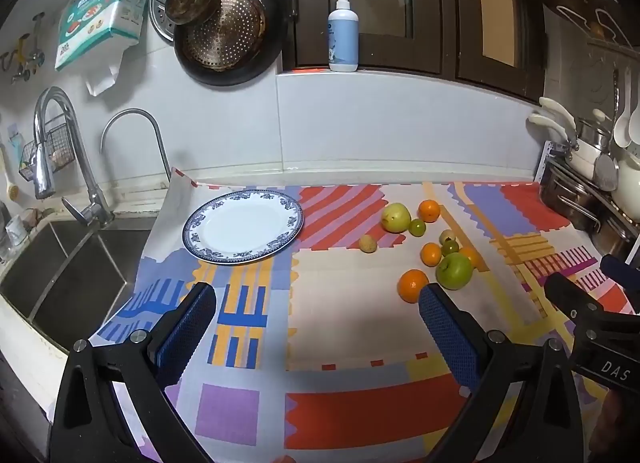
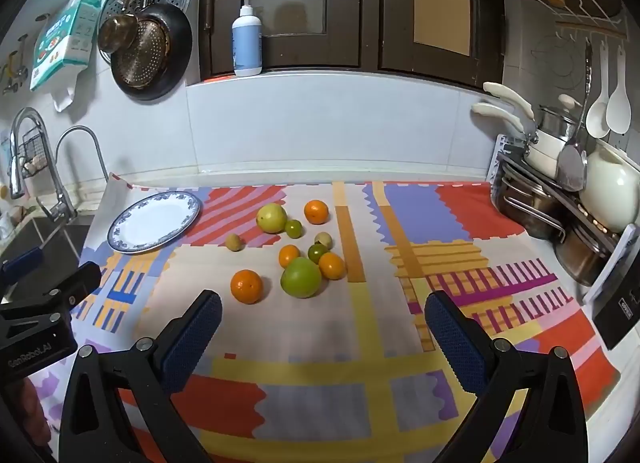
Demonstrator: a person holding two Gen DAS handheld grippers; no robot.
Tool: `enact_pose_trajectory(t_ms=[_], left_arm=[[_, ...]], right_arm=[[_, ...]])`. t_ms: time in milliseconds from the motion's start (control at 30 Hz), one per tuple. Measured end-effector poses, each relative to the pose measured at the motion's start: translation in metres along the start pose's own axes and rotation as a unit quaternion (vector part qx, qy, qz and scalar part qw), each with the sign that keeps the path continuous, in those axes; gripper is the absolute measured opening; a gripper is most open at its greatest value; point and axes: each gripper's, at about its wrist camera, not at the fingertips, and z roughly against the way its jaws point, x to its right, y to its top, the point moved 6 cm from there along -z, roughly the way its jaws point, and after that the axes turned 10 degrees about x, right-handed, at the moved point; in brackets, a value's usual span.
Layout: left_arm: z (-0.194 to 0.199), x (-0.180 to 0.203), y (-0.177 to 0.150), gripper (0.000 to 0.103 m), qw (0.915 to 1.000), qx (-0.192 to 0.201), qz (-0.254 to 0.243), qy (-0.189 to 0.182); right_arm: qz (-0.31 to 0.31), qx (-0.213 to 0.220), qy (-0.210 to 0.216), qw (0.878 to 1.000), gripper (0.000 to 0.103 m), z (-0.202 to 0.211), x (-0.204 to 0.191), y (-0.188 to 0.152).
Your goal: Organize fruits
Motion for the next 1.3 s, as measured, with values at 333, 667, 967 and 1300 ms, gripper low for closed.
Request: enact_pose_trajectory(t_ms=[333,667,967,1300], left_arm=[[0.003,0.002,0.006,0.103,1.0,0.006,-0.001,-0.005],[0.003,0.004,0.008,0.103,0.9999,0.009,-0.003,-0.003],[0.003,0.005,0.006,0.103,0.9999,0.01,-0.002,-0.003],[0.004,0.005,0.005,0.103,0.9999,0.011,-0.002,-0.003]], right_arm=[[-0.003,0.0,0.006,1.0,0.102,0.0,0.003,0.001],[-0.001,0.004,0.002,1.0,0.102,-0.001,0.003,0.001],[-0.002,0.003,0.003,1.0,0.102,-0.002,0.004,0.001],[-0.003,0.004,0.003,1.0,0.102,-0.002,0.003,0.002]])
